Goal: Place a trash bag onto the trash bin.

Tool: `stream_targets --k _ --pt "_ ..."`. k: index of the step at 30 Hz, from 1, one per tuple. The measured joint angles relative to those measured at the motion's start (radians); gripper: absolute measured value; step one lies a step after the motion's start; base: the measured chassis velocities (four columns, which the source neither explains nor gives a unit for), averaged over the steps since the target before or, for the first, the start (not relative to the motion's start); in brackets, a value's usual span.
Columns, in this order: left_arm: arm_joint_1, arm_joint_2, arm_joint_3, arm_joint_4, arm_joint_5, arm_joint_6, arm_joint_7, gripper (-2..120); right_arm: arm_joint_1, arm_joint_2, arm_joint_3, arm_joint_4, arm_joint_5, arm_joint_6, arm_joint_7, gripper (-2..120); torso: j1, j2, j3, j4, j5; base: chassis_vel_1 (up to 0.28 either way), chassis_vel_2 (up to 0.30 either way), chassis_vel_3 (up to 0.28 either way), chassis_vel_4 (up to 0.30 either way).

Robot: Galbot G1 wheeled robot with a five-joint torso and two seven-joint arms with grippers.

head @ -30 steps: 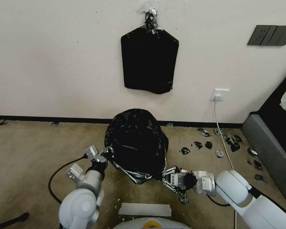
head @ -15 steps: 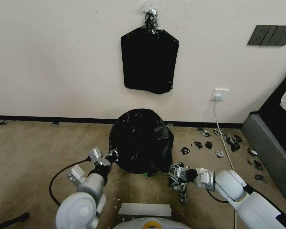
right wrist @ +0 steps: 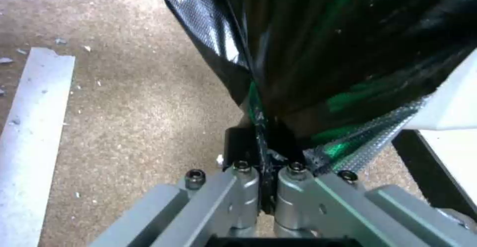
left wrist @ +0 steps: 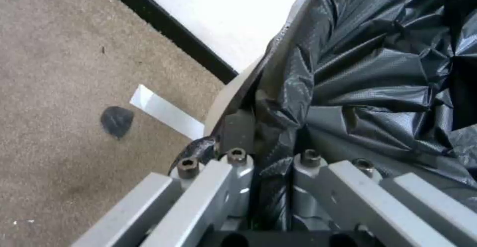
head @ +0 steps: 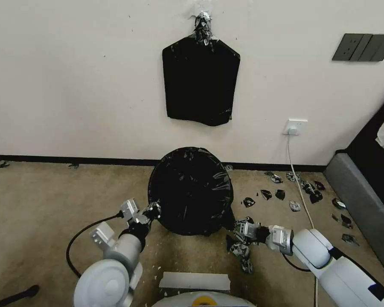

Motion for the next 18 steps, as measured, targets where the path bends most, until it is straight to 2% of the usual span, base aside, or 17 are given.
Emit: stream_targets --k 10,16,18 --pt "0.003 -0.003 0.001 -0.003 -0.005 0.004 0.002 4 0.019 -0.002 0.005 -0.061 -0.028 0.007 0.006 0 0.000 0.000 0.000 0.0000 0.0001 0.000 0.000 0.000 0.000" --pt "-0.010 0.002 -0.004 0.008 -0.002 0.004 0.002 4 0.007 -0.012 0.007 -0.042 -0.027 0.006 0.001 0 0.000 0.000 0.000 -0.0001 0.0000 0.000 0.000 0.000 0.000" --pt "-0.015 0.004 -0.009 0.014 0.001 0.004 0.002 4 0.002 -0.013 0.007 -0.033 -0.027 0.003 -0.004 4 0.000 0.000 0.000 0.0000 -0.0001 0.000 0.000 0.000 0.000"
